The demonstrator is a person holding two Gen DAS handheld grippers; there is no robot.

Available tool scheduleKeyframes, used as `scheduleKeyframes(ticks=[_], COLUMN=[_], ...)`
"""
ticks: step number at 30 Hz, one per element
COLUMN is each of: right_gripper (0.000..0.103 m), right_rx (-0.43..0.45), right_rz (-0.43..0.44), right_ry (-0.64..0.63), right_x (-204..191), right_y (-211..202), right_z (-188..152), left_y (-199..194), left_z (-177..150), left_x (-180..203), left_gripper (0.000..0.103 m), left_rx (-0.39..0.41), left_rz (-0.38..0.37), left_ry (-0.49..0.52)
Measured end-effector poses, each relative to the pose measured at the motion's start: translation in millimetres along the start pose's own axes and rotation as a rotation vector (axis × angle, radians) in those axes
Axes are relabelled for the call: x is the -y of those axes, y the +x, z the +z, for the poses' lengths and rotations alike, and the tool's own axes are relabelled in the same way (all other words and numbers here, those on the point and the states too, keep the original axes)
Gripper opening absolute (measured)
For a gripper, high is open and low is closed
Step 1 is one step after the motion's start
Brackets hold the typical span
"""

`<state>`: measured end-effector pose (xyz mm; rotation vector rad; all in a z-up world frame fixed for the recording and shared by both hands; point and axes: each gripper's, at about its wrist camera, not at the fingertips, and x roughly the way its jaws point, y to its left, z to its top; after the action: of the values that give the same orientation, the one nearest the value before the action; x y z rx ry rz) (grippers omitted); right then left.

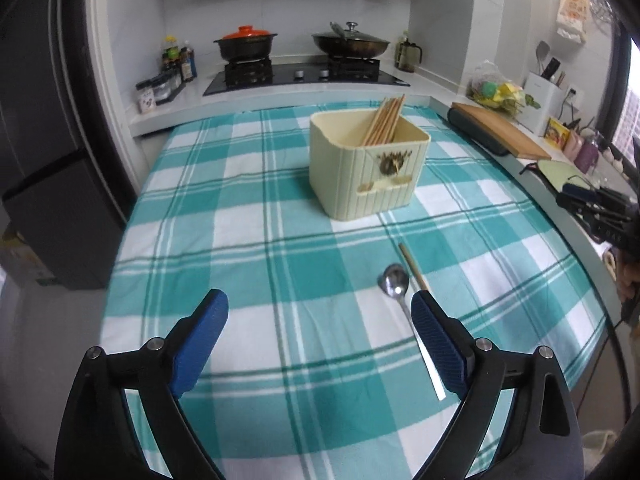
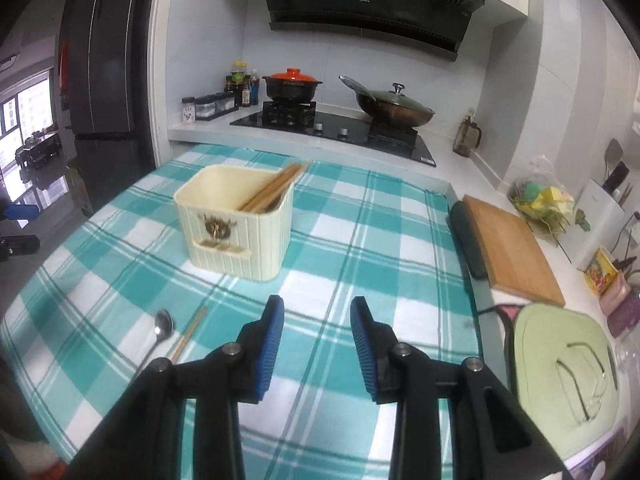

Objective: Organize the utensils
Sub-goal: 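Open both tools and move them back over the spoon and last chopstick, then lower the right tool onto the last wooden chopstick and close on it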

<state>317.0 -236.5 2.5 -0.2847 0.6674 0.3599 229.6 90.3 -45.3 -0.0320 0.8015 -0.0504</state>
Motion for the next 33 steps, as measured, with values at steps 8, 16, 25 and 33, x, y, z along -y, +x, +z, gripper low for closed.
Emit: scheduleKeyframes(ticks=[8,16,25,33], right_gripper=[0.035,0.035,0.035,0.035], right_rx=[-0.051,-0.061,-0.085,-0.11], right_rz=[0.033,0.015,-0.016,-0.047], right_ry=[0.101,0.181,0.215,0.231], right_x=[-55,-66,-61,-60], right_y=[26,45,56,59], right_z=[-125,-154,-154,-155], left_y=[61,93,111,118], left_z=[-69,-80,-83,-83], left_x=[9,-3,-9,0], left_gripper=[0.094,0.094,0.095,0.101], left_rx=[-0.005,-0.029,-0.101,-0.135], left_rz=[0.027,0.105,0.1,0.126], left_ry=[-0.129,-0.117,-0.149,-0.099])
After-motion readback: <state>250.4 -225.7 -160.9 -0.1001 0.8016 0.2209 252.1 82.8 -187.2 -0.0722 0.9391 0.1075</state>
